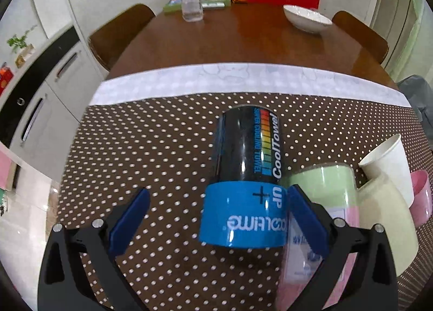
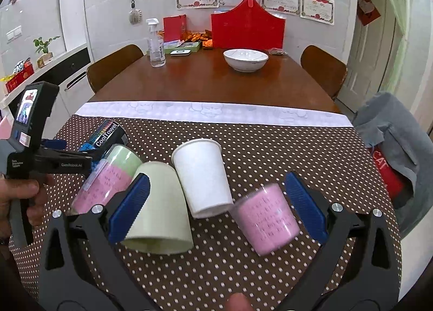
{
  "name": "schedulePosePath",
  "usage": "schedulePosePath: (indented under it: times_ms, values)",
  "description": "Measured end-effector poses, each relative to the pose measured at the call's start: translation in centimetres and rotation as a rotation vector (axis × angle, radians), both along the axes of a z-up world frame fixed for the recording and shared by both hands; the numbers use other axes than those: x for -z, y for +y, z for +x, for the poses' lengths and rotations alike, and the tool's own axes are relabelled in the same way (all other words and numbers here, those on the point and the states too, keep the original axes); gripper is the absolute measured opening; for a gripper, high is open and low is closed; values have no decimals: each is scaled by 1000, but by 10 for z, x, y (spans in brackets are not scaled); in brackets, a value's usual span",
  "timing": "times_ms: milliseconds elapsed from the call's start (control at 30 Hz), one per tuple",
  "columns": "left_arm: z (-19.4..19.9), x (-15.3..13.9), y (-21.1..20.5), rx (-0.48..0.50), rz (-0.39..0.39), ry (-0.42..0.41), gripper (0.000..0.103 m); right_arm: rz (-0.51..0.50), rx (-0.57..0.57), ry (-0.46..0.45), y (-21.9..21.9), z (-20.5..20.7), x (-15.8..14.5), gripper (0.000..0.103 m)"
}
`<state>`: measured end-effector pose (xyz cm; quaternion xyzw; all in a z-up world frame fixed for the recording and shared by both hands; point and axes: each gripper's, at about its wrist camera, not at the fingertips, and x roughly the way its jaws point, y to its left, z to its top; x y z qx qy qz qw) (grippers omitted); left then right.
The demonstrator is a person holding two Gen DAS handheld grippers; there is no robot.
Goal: Flip cup upside down
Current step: 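Move the left tool to the black CoolTowel can and close on it, then lift the CoolTowel can with the left tool and carry it toward the right tool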
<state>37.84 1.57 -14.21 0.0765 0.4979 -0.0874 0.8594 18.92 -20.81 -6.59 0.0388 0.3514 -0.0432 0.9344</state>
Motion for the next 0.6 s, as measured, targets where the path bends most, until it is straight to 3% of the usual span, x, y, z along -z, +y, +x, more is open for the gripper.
schedulePosePath:
  times_ms: [133,200,233,267,467,600]
  values:
    - [16,10,0,2,-32,56,96,17,-3,23,-4,11,11,97]
    - [23,18,1,20,-70,99,82,30,2,22,-7,12,14,97]
    - [27,21,3,24,-116,127,69,37,6,21,-8,12,15,97]
    - [31,23,4,24,-132,144,67,41,8,20,-8,11,16,97]
    - [32,22,4,24,-109,121,66,76,17,17,-15,11,17,97]
    - [21,13,21,-15,-149,95,66,75,11,2,-13,4,12,97]
